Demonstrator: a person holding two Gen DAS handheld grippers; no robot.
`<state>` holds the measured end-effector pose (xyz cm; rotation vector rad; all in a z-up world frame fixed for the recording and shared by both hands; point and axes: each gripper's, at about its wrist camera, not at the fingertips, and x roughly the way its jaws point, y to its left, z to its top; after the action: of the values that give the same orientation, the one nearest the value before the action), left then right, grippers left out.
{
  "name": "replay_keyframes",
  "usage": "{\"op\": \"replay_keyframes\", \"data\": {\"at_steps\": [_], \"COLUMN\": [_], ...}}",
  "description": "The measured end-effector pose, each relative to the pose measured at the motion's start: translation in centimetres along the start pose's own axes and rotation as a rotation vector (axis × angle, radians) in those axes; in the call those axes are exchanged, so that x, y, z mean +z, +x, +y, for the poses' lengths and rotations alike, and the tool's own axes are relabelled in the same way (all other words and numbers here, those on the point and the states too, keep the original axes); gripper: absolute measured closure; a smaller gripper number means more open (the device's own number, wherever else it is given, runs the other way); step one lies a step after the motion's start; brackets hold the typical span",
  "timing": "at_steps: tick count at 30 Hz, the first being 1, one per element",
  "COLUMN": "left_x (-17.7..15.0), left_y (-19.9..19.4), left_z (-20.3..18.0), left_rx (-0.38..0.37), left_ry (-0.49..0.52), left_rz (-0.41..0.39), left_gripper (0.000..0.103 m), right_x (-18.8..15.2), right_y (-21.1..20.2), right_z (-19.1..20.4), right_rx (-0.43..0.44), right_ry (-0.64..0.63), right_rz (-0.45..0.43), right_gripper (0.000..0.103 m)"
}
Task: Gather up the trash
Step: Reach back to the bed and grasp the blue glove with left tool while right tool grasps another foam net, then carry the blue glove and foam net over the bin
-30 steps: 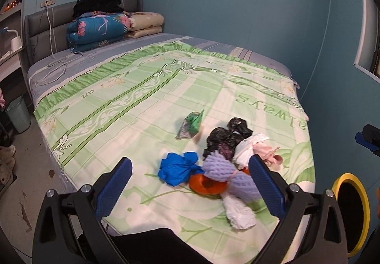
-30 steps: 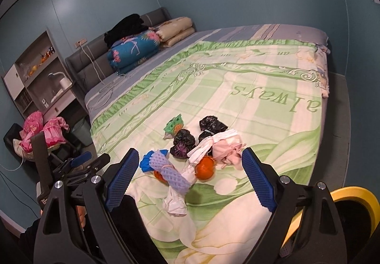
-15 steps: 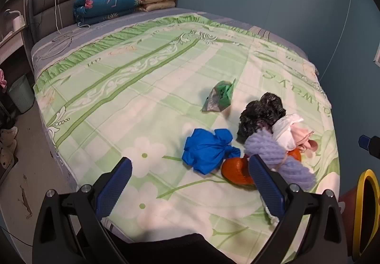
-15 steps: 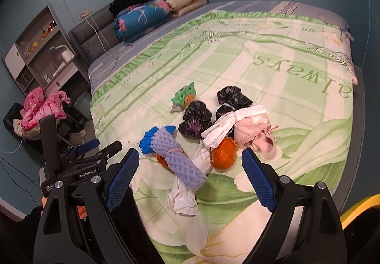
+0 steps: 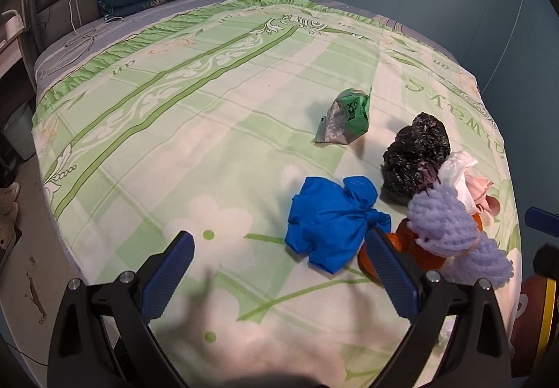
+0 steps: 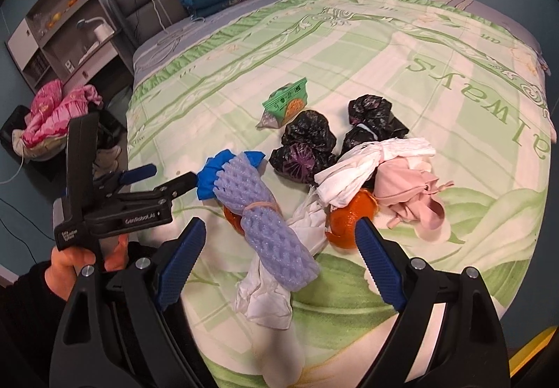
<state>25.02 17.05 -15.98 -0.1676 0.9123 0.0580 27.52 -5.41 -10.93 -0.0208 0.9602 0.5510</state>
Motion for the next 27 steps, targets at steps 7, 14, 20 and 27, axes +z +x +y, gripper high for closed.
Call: {"op": "replay_keyframes", "data": {"at_steps": [7, 14, 20, 27], "left_x": [1.0, 1.3, 1.2, 1.1], "left_y": [3.0, 5.0, 5.5, 5.0], "left_z": [0.3, 0.2, -0.1, -0.8], "left_rx": [-0.068, -0.147, -0.189, -0.229], "left_ry": [-0.009, -0.019, -0.006, 0.03], "left_rz": [0.046, 0.085, 0.088, 0.075], "left_gripper": [0.008, 0.018, 0.04, 0.068], "right_x": [0.3, 0.9, 0.8, 0.6], "right_y": [2.5, 4.7, 6.8, 7.6], "right_z": [0.5, 1.3, 2.1, 2.4], "right_rx": [-0.007, -0.016, -0.044, -0.055], "right_ry": [-0.044, -0.091, -0.133, -0.145], "right_rz": [0.056, 0.101, 0.157, 0.181], "right_gripper": [0.028, 0.038, 0.056, 0.074]}}
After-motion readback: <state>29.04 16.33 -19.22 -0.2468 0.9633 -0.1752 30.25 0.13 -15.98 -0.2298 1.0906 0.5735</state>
